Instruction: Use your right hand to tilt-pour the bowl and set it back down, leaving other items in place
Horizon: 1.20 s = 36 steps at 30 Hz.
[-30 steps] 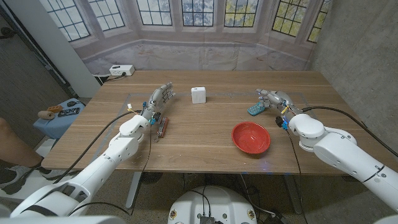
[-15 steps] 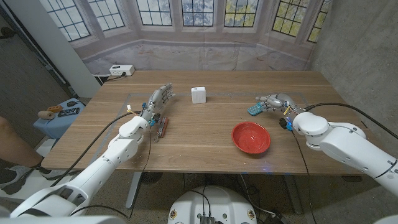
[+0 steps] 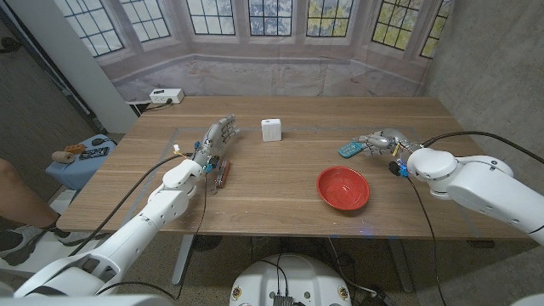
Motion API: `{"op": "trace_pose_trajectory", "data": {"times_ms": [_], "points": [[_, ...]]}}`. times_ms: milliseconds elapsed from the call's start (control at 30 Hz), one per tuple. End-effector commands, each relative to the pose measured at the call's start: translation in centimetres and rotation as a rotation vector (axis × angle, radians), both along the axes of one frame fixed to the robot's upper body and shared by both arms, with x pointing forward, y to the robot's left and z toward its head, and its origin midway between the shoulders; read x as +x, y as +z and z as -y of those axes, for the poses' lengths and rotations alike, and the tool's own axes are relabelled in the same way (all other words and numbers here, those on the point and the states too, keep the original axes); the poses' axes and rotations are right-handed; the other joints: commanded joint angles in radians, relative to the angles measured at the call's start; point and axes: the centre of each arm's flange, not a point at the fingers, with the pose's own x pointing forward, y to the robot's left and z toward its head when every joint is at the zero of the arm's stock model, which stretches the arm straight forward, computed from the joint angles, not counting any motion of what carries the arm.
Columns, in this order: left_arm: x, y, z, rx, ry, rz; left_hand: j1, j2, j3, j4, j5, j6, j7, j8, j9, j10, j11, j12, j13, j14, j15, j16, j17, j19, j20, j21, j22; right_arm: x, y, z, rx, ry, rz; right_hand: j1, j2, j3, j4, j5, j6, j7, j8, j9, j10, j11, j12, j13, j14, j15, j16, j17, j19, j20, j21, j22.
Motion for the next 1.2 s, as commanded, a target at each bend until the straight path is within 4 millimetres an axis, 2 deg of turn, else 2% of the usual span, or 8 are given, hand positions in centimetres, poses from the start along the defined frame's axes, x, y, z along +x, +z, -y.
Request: {"op": "trace_pose_trajectory", "data": {"times_ms": [33,200,433,500,567,1200], "points": [[-0.2,0.2,0.2,0.007,0.004,0.006,0.006,-0.004,0.0,-0.003,0.004,0.013,-0.001,0.003,0.006,0.004,0.0,0.004,0.002,0.004,0.002,0.005,0.004,0.006,0.002,-0.003,0.006,-1.2,0.0,0.1,-0.075,-0.016,-0.073,0.021,-0.004,0.006,0.002,0.007,0.007,-0.001,0.0,0.004,0.002,-0.002,-0.005,0.004,0.003,-0.008,-0.001,0.003,-0.006,0.001,-0.004,0.003],[-0.5,0.2,0.1,0.009,0.004,0.014,0.005,-0.004,0.001,-0.004,0.004,0.013,0.0,0.003,0.006,0.003,0.002,0.004,0.002,0.004,0.002,0.005,0.004,0.007,0.002,-0.004,0.006,-1.7,-0.2,-0.1,-0.094,-0.017,-0.111,0.032,-0.007,0.004,0.008,0.01,-0.016,0.014,-0.012,0.004,-0.012,0.005,-0.015,0.005,-0.004,0.006,-0.005,0.004,-0.016,0.007,-0.008,0.003],[-0.6,0.4,0.1,0.009,0.002,0.027,0.003,-0.004,0.001,-0.005,0.004,0.014,0.0,0.002,0.006,0.004,0.0,0.004,0.002,0.005,0.002,0.005,0.004,0.008,0.003,-0.008,0.006,-2.1,0.0,-0.5,-0.122,-0.021,-0.152,0.039,-0.01,0.002,0.01,0.011,-0.018,0.024,-0.015,0.005,-0.012,0.011,-0.018,0.006,-0.004,0.012,-0.006,0.005,-0.018,0.013,-0.01,0.003],[-0.6,0.4,0.1,0.008,0.0,0.029,0.003,-0.005,0.001,-0.006,0.004,0.015,0.0,0.002,0.006,0.004,0.001,0.004,0.002,0.005,0.002,0.005,0.004,0.008,0.002,-0.009,0.006,-2.2,0.1,-0.6,-0.129,-0.022,-0.166,0.043,-0.012,-0.001,0.014,0.013,-0.015,0.026,-0.015,0.005,0.0,-0.021,-0.016,0.006,-0.001,0.013,-0.006,0.006,-0.018,0.014,-0.01,0.004],[-0.6,0.4,0.1,0.008,-0.001,0.03,0.003,-0.004,0.001,-0.006,0.004,0.015,-0.001,0.002,0.006,0.004,0.001,0.004,0.002,0.006,0.002,0.005,0.004,0.008,0.002,-0.01,0.006,-2.2,0.2,-0.8,-0.137,-0.022,-0.182,0.046,-0.012,-0.002,0.014,0.013,-0.014,0.03,-0.015,0.005,0.002,-0.028,-0.017,0.006,0.001,0.014,-0.006,0.007,-0.018,0.014,-0.01,0.004],[-0.4,0.2,-0.4,0.0,0.002,0.026,-0.001,-0.004,0.003,-0.008,0.004,0.015,-0.001,0.001,0.006,0.004,0.002,0.003,0.002,0.01,0.005,0.006,0.005,0.01,0.003,-0.018,0.006,-2.9,-0.4,-1.5,-0.187,-0.033,-0.275,0.07,-0.009,0.001,0.012,0.018,-0.018,0.03,-0.019,0.006,0.002,-0.03,-0.022,0.008,0.003,0.01,-0.006,0.008,-0.014,0.014,-0.009,0.004]]}}
